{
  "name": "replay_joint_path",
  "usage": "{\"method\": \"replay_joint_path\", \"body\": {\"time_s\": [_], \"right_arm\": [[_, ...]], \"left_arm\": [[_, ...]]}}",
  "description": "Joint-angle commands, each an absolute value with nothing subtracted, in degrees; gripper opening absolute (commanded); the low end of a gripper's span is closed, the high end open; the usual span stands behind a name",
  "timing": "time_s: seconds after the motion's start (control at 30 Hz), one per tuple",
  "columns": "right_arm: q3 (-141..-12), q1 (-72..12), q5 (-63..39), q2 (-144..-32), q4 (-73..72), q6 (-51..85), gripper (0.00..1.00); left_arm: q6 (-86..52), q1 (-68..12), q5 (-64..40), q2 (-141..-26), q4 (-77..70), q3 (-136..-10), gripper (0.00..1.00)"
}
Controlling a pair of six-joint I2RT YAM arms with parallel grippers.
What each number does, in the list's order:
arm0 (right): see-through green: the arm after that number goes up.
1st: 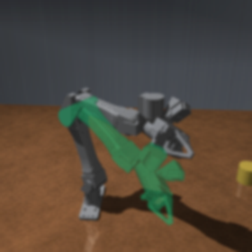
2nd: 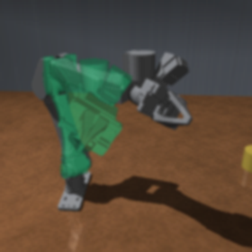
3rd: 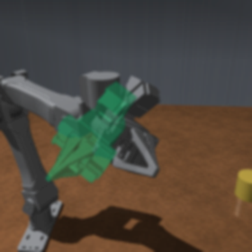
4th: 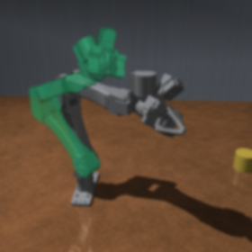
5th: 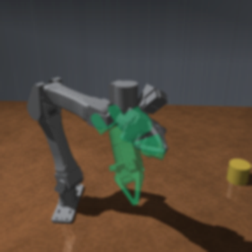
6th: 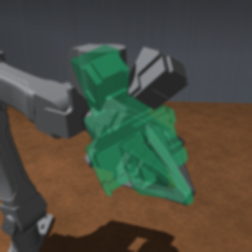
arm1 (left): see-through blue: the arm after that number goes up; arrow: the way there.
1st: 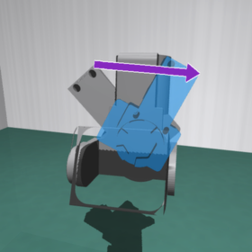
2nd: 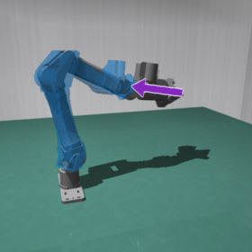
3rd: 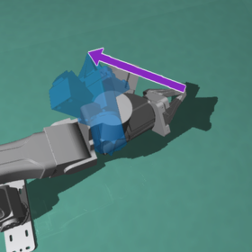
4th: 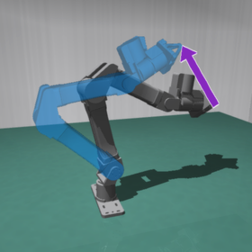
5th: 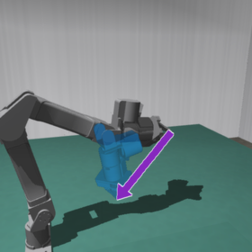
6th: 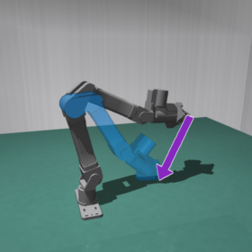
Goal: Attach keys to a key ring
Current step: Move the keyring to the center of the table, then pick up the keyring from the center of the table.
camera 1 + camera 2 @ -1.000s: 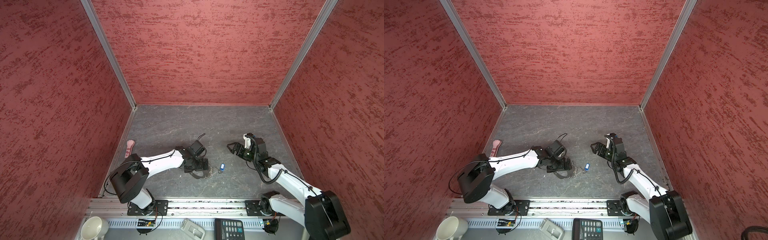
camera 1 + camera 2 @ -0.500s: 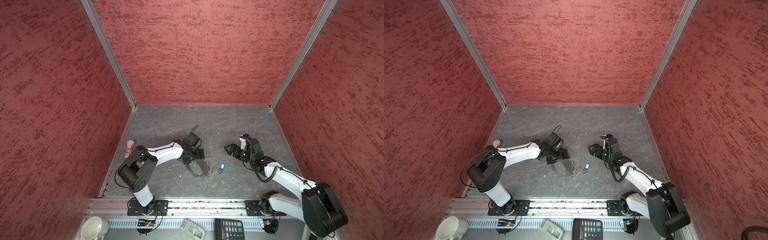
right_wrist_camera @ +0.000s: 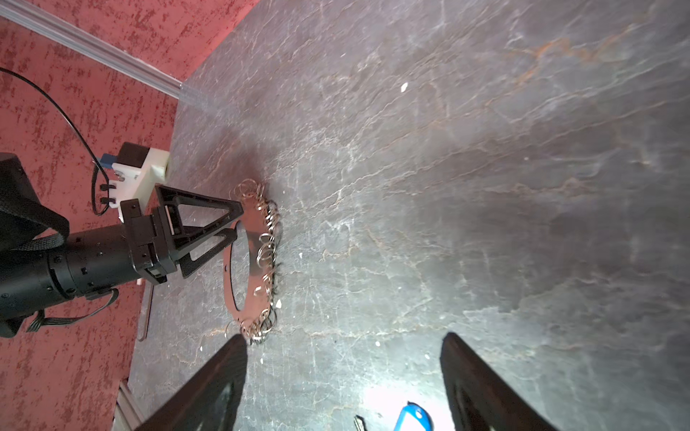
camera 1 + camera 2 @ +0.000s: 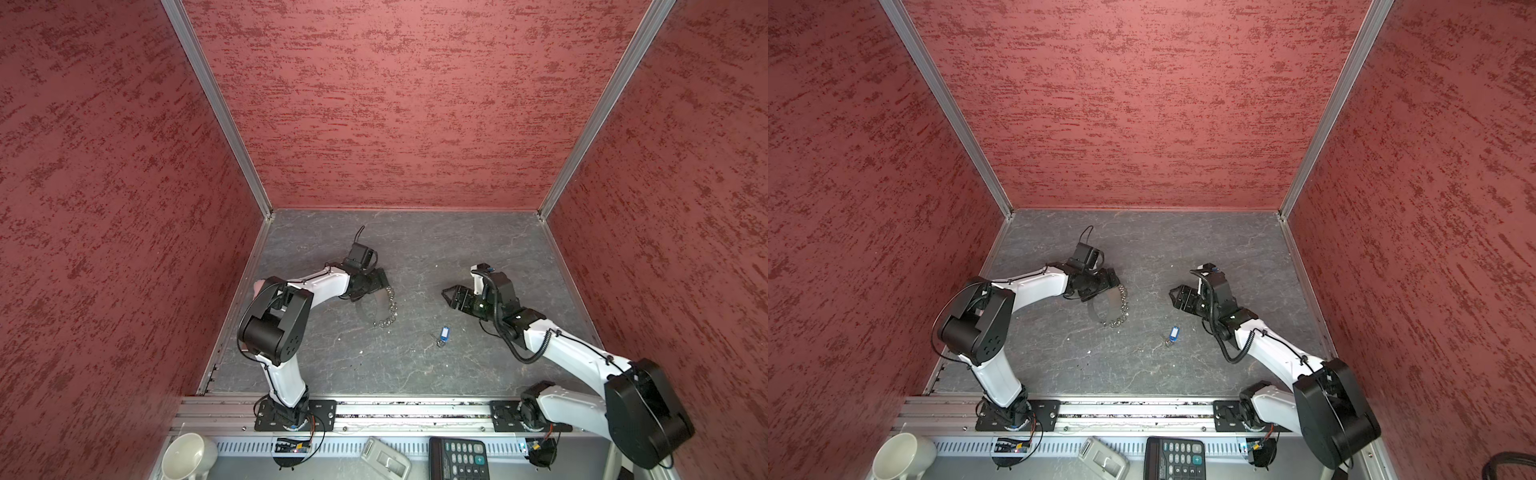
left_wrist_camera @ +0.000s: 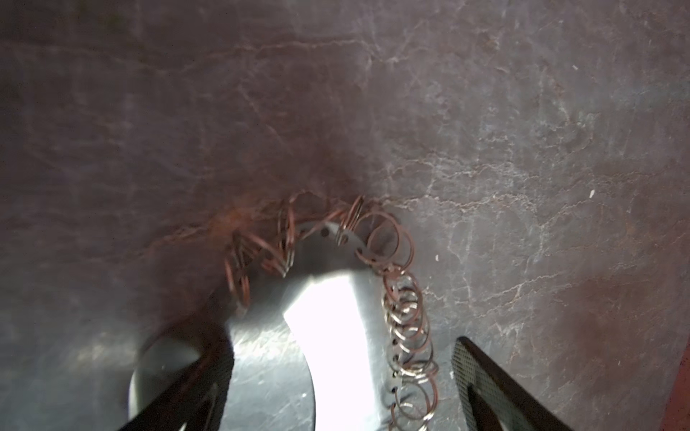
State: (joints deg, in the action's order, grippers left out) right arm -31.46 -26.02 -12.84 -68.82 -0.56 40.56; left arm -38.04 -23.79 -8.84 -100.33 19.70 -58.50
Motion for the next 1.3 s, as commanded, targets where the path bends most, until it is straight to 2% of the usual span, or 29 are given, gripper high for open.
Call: {"method": "replay_joint_path", "body": {"time_s": [0.0, 0.27, 0.4, 0.53, 0.9, 1.27], "right_arm": [[-33.8, -28.5, -10.6, -70.4, -0.9, 42.1, 0.79], [-42.8, -38.6, -9.4, -80.5, -1.4, 43.6, 0.66], [-50.5, -44.1, -8.6, -88.2, 0.9, 43.6, 0.59], [-59.4, -48.3, -7.6, -96.2, 5.9, 43.0, 0.51], [-76.8, -53.8, -2.3, -110.2, 21.4, 41.3, 0.37], [-83.1, -55.2, -1.6, -116.7, 26.7, 40.6, 0.24]], "left_arm": [[-36.4, -23.9, -11.1, -93.1, 23.6, -56.1, 0.93], [-35.4, -15.9, -3.8, -71.2, 28.9, -45.0, 0.92], [-36.4, -9.9, -1.7, -57.8, 28.1, -38.0, 0.92], [-34.9, -8.4, -2.0, -49.1, 23.7, -33.3, 0.93], [-29.3, -6.7, -2.0, -45.3, 23.5, -31.7, 0.94], [-29.0, -5.5, -2.9, -45.8, 19.6, -27.9, 0.96]]}}
